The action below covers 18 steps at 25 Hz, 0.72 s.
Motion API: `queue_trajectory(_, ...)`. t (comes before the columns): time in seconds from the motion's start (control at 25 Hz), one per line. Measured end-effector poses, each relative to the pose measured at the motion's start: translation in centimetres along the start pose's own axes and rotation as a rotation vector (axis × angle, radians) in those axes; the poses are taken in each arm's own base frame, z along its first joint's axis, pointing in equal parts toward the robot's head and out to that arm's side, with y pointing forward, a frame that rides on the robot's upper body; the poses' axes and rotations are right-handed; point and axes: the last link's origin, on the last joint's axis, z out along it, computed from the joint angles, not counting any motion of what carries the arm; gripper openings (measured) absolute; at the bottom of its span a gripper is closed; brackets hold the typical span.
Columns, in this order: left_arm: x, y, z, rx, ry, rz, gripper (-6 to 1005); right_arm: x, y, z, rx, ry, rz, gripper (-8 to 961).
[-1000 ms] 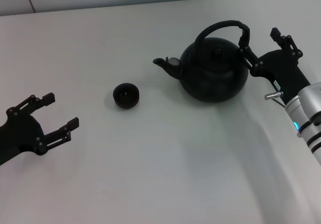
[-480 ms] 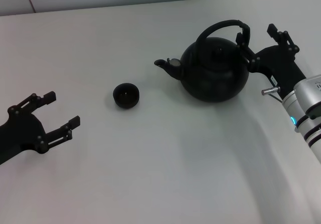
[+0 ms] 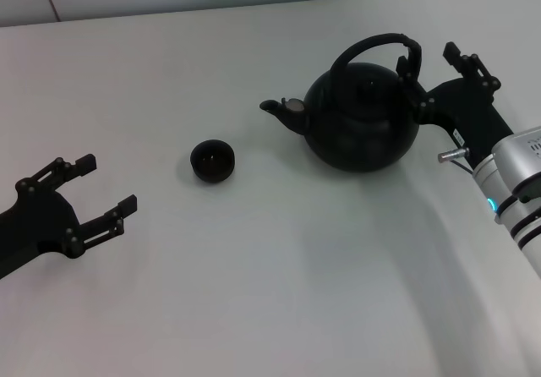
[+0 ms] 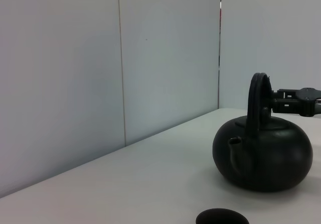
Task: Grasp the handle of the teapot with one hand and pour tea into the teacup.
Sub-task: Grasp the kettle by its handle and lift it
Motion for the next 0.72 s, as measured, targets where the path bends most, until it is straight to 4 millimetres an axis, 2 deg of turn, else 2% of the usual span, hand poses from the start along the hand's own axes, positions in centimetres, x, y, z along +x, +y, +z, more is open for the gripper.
queue_trajectory(0.12,-0.01,0.02,0.03,0.001,0.0,0.0,842,0.06,0.1,0.11,-0.007,0.007,-0.003,737)
queue_trajectory(0.52,0.07,-0.07,0.03,0.007,0.006,0.001,843,0.07,0.53,0.55,-0.035,0.018,-0.019,254)
queue_trajectory(0.72,0.06,-0.11,0.02,0.01,0.005,0.001,843,0.07,0.71,0.61,-0.045,0.019,-0.025,186)
